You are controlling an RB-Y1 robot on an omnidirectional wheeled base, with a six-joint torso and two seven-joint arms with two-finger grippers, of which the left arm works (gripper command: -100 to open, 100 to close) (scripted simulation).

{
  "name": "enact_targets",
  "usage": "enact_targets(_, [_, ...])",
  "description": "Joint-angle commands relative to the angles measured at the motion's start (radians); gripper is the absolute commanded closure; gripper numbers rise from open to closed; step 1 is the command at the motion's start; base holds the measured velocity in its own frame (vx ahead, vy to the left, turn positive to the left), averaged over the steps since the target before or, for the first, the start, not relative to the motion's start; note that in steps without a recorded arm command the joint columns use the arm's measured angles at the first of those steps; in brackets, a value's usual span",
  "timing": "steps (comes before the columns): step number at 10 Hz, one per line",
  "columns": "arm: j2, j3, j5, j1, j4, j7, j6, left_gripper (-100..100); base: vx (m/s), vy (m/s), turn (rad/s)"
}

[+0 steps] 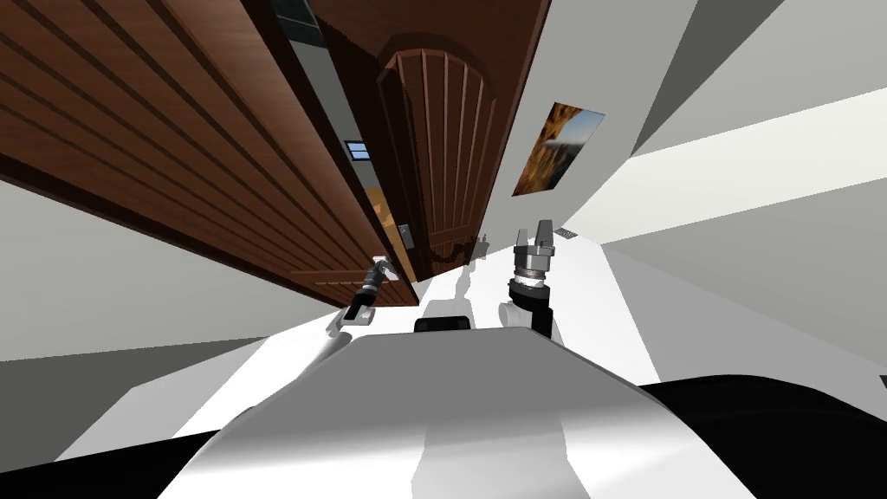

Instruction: Pull the door open

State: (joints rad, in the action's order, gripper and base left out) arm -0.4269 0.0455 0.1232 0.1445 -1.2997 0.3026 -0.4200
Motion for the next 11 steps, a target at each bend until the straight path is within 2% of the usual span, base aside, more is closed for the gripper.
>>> enact_targets(1, [-0.026,0.012,0.002,0.014,-0.010,0.020,-0.016,100,-0.179,0.095,-0.154])
enact_targets(4, [-0.068,0.044,0.005,0.041,-0.027,0.055,-0.043,100,-0.210,0.117,-0.179])
enact_targets(5, [-0.056,0.040,0.004,0.033,-0.022,0.047,-0.035,100,-0.093,0.043,-0.056])
enact_targets(6, [-0.081,0.057,0.005,0.056,-0.030,0.066,-0.061,100,-0.167,0.087,-0.146])
enact_targets(11, [-0.153,0.090,0.008,0.117,-0.054,0.112,-0.133,100,-0.218,0.104,-0.134])
